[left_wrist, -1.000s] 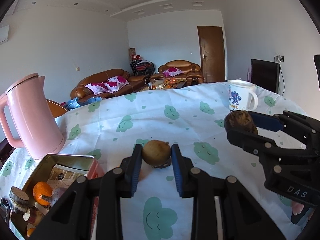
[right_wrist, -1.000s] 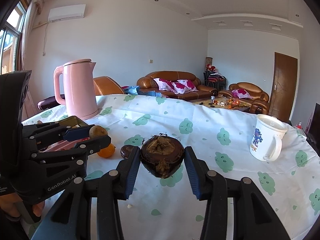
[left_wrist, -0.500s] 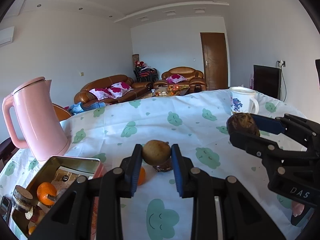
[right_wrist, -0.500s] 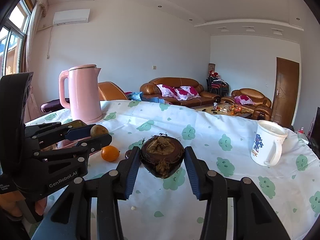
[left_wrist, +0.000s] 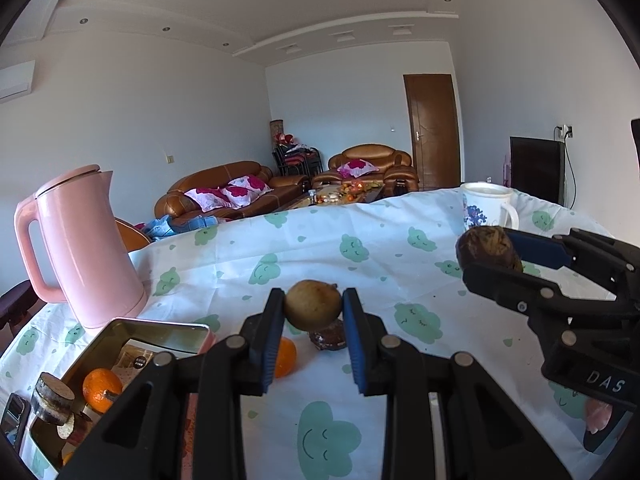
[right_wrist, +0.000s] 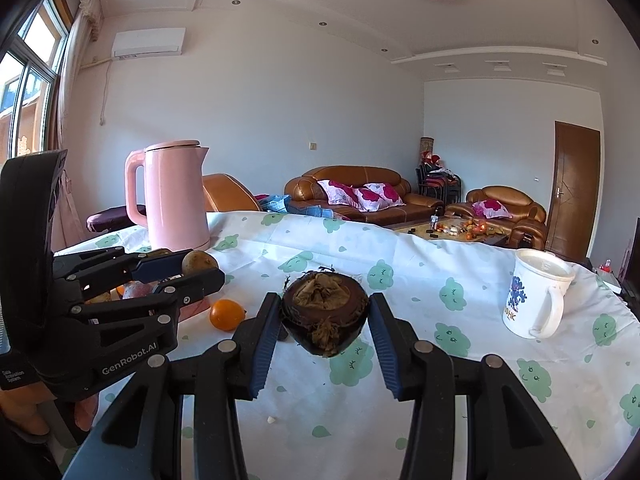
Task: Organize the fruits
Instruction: 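Carry the brown fruit with the right gripper while the left carries the yellow fruit toward the tin box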
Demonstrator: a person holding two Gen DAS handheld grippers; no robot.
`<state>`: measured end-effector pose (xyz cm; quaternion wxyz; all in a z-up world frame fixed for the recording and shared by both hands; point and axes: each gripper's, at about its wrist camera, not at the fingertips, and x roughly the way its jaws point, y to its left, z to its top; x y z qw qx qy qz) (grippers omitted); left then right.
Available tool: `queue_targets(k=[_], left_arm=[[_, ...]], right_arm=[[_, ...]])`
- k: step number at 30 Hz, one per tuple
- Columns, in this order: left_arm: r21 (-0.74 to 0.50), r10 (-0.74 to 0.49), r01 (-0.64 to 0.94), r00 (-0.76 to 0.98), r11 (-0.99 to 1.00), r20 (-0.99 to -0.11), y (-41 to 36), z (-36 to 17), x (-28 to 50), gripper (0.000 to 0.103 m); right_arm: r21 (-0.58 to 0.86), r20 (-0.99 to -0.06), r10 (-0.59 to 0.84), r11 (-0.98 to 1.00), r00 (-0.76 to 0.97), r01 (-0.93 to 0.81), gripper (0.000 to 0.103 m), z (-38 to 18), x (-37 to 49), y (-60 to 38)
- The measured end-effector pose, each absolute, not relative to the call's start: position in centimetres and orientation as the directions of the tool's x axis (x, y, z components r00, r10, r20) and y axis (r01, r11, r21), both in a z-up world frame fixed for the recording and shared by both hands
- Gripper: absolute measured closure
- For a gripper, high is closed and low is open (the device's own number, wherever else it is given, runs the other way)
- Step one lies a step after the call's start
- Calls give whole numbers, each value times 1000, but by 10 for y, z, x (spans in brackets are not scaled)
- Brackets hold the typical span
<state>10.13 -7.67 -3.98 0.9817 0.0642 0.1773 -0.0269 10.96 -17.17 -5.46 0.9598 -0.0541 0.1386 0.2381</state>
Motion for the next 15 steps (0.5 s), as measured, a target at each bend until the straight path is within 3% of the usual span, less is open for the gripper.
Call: queue_targets(k=[15], left_arm=[[126,-20,64,947,990,-319,-75,-36,91,72]], right_arm=[[-85,-251,431,882,866,-464,56,-53,96,-167]])
